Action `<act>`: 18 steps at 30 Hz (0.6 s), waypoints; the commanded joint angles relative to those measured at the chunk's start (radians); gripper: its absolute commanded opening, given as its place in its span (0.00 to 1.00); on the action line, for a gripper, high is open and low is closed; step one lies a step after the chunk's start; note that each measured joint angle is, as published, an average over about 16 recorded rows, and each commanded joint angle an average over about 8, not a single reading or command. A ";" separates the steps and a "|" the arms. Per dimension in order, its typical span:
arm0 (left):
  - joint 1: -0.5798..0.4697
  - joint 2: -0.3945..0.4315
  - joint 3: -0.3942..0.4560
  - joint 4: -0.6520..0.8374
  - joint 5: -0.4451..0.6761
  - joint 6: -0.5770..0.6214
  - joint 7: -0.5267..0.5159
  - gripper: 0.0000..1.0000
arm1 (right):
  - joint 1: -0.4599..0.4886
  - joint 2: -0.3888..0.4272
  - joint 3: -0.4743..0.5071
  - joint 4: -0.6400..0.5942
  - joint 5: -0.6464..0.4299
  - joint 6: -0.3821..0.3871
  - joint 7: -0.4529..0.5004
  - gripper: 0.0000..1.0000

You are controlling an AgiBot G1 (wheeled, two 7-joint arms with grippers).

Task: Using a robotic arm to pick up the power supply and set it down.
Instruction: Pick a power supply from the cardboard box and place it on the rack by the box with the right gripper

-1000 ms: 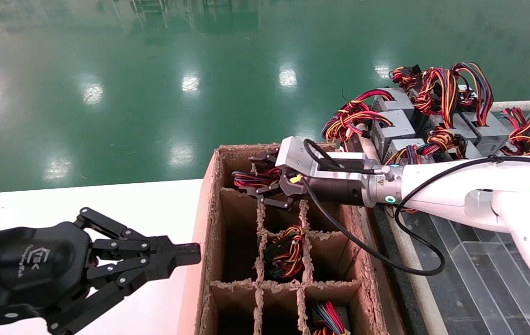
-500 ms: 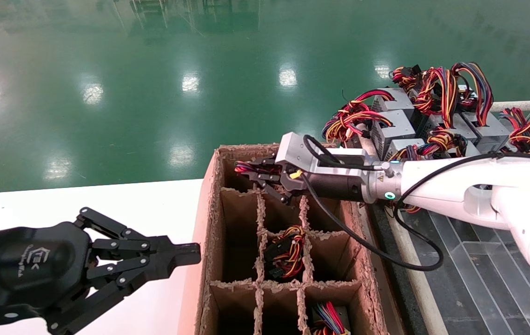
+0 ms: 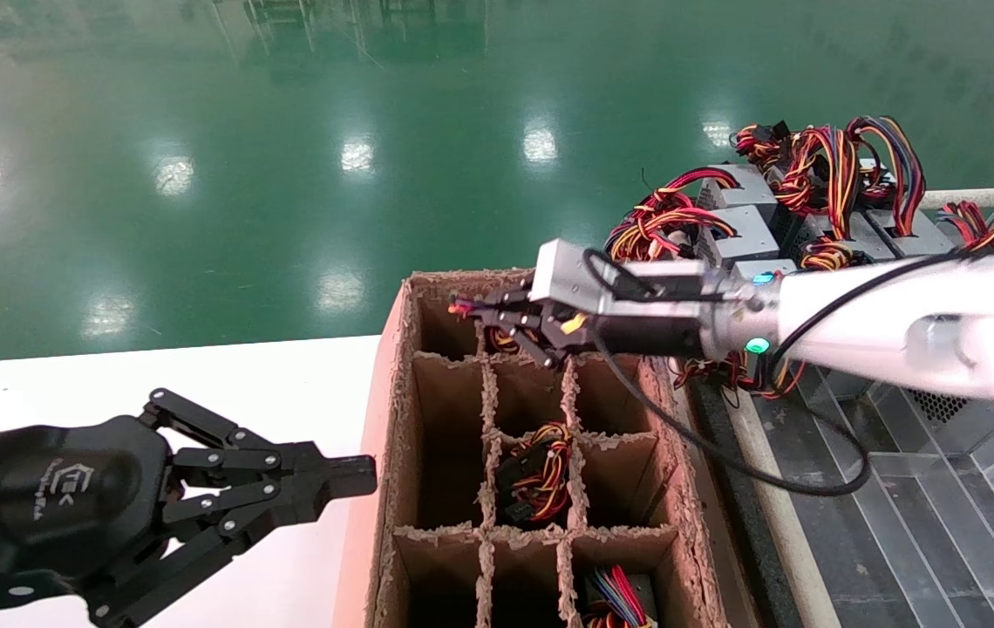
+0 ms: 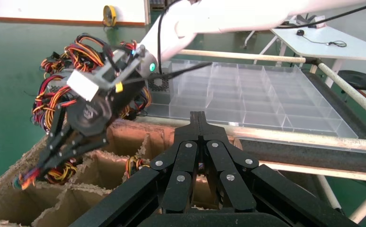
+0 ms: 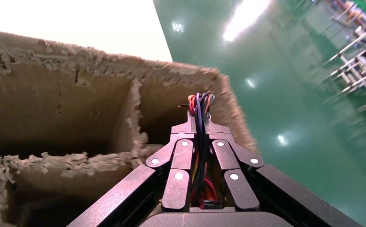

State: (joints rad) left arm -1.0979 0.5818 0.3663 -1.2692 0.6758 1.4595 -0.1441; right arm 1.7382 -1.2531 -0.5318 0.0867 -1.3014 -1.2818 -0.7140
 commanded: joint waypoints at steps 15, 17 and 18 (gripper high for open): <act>0.000 0.000 0.000 0.000 0.000 0.000 0.000 0.00 | 0.099 0.137 0.061 0.233 0.086 -0.128 0.047 0.00; 0.000 0.000 0.000 0.000 0.000 0.000 0.000 0.00 | 0.108 0.167 0.070 0.294 0.099 -0.141 0.076 0.00; 0.000 0.000 0.000 0.000 0.000 0.000 0.000 0.00 | 0.112 0.183 0.074 0.329 0.104 -0.147 0.094 0.00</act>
State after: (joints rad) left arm -1.0979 0.5818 0.3665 -1.2692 0.6757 1.4594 -0.1440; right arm 1.8487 -1.0645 -0.4597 0.4314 -1.1998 -1.4253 -0.5956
